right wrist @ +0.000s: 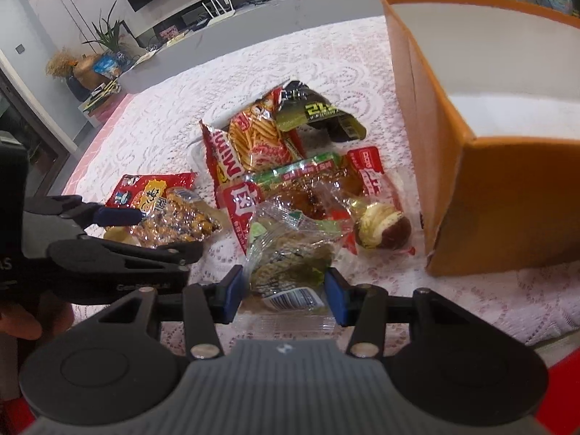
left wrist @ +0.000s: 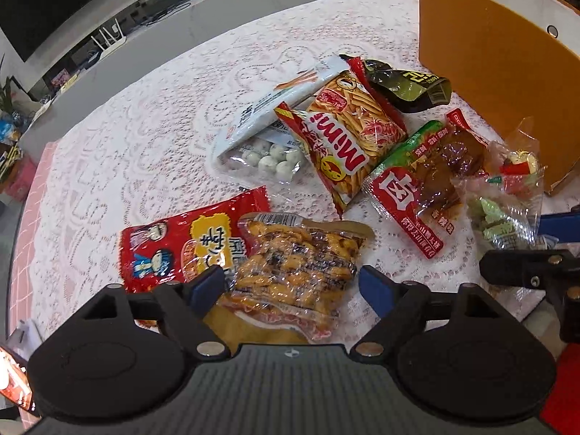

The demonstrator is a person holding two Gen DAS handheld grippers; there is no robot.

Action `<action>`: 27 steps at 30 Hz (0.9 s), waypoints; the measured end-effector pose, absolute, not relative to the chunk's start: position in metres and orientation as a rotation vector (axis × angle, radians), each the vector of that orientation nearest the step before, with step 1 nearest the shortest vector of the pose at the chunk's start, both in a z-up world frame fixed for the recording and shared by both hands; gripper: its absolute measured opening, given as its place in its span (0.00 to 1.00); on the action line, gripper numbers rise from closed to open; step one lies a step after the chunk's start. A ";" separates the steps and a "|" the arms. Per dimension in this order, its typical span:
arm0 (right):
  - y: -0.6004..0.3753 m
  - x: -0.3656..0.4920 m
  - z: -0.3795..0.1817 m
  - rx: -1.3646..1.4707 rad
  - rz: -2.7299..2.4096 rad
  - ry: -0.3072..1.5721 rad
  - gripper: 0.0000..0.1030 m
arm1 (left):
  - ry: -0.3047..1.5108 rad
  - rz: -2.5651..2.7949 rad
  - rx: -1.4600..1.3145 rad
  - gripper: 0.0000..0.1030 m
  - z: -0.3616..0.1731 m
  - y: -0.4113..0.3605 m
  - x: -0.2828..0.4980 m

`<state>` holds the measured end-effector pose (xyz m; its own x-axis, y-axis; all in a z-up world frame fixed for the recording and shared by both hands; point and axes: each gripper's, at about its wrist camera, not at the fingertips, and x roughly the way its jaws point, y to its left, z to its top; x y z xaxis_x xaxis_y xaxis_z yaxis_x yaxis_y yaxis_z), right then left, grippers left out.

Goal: Organize snacks
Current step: 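Grasp the vacuum-packed peanut pack with the left tool and lift it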

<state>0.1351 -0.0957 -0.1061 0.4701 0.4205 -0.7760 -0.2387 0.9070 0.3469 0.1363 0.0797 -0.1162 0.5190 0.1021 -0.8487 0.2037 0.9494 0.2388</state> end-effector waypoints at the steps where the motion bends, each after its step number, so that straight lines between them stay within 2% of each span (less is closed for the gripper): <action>1: -0.096 0.136 -0.107 0.205 0.408 1.012 0.46 | 1.026 -0.062 0.330 0.98 -0.118 0.080 0.137; 13: -0.091 0.137 -0.113 0.193 0.409 1.031 0.46 | 0.989 -0.040 0.293 0.89 -0.119 0.079 0.136; 20: -0.093 0.134 -0.111 0.197 0.412 1.015 0.46 | 0.954 -0.028 0.198 0.88 -0.104 0.086 0.129; 21: -0.093 0.133 -0.110 0.197 0.414 1.008 0.46 | 0.951 -0.030 0.180 0.87 -0.101 0.087 0.127; 22: -0.093 0.133 -0.109 0.196 0.415 1.002 0.46 | 0.947 -0.039 0.158 0.68 -0.099 0.088 0.126; 27: -0.093 0.130 -0.105 0.188 0.430 0.983 0.45 | 0.954 -0.019 0.065 0.66 -0.091 0.094 0.127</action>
<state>0.1305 -0.0928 -0.1055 0.4790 0.4332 -0.7635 -0.2662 0.9005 0.3439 0.1273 0.0937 -0.0913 0.5786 0.0126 -0.8155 0.0448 0.9979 0.0473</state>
